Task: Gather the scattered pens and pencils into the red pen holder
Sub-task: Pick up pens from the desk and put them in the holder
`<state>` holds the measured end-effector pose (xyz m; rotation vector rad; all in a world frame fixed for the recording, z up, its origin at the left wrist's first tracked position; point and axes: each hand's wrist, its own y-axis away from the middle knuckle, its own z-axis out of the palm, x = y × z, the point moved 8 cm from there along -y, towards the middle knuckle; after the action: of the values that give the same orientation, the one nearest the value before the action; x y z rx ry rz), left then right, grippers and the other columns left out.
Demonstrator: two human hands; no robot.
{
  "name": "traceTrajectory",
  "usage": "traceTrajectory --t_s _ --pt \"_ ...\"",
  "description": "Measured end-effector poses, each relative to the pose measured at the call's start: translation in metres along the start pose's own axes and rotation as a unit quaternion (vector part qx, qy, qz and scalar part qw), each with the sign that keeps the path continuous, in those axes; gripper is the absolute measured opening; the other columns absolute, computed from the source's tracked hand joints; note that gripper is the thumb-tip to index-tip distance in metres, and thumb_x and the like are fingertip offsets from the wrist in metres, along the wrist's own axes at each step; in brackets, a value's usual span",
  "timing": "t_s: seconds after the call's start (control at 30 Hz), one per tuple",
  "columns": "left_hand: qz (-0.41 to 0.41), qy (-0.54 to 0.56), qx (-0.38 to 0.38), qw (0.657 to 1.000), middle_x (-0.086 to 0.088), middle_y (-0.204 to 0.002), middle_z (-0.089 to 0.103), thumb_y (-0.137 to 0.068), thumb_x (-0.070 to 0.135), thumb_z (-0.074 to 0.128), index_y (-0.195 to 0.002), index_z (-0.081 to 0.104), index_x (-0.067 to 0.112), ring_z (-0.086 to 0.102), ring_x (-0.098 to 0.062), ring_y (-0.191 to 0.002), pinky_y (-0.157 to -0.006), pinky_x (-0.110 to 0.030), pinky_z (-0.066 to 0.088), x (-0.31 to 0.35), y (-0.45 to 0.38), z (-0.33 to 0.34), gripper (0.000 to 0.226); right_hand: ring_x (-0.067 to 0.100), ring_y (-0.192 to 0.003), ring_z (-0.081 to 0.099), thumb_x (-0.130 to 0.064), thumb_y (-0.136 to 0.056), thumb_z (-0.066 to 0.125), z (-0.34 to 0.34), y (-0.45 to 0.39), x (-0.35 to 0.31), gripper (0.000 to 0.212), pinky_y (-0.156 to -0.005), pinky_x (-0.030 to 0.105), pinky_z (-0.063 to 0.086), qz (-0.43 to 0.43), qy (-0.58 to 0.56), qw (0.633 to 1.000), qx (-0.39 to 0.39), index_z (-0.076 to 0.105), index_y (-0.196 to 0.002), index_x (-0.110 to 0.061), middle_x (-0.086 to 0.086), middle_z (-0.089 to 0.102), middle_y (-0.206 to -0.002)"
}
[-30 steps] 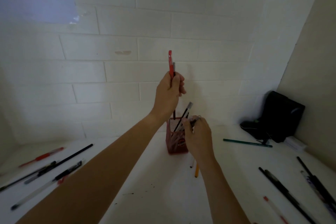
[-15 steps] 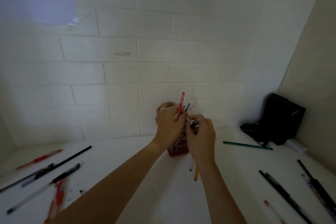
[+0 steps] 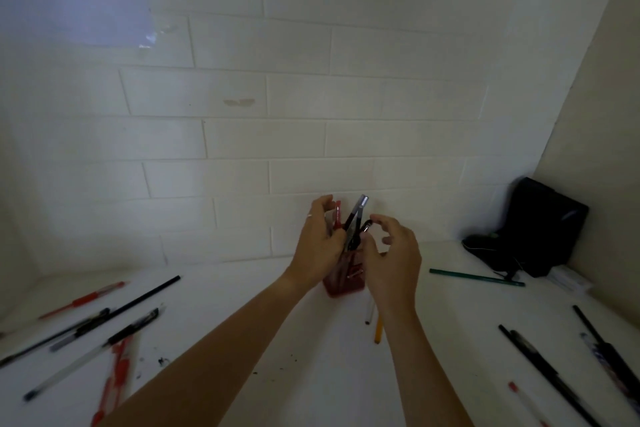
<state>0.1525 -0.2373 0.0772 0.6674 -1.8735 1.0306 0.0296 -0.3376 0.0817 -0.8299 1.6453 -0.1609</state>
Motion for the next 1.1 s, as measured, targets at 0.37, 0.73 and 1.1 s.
traceTrajectory --t_s 0.37,0.73,1.1 --pt "0.007 -0.143 -0.004 0.990 -0.006 -0.155 0.038 -0.102 0.026 0.045 -0.154 0.031 0.011 0.037 -0.017 -0.142 -0.109 -0.017 0.023 0.000 0.012 -0.035 0.055 0.038 -0.115 0.049 -0.014 -0.087 0.063 0.004 0.018 -0.030 0.047 -0.098 0.034 0.036 -0.064 0.106 0.989 0.087 0.051 -0.131 -0.002 0.018 0.054 -0.125" --pt "-0.172 -0.590 -0.018 0.789 -0.011 -0.112 0.057 -0.090 0.009 0.049 -0.110 0.058 0.006 0.058 -0.028 -0.106 -0.087 -0.036 0.051 -0.069 0.102 -0.234 0.022 0.010 -0.084 0.058 -0.014 -0.094 0.051 0.106 0.136 -0.121 0.019 -0.076 0.029 0.053 -0.259 0.002 0.928 -0.267 0.061 -0.107 -0.023 -0.007 0.052 -0.103" --pt "-0.229 -0.545 -0.090 0.801 -0.015 -0.112 0.067 -0.091 0.010 0.054 -0.106 0.063 0.002 0.064 -0.028 -0.102 -0.073 -0.029 0.046 -0.095 0.123 -0.268 0.020 0.017 -0.096 0.050 -0.046 -0.096 0.043 0.160 0.248 -0.130 0.030 -0.080 0.033 0.048 -0.399 0.124 0.797 -0.436 0.060 -0.106 -0.023 -0.005 0.059 -0.104"
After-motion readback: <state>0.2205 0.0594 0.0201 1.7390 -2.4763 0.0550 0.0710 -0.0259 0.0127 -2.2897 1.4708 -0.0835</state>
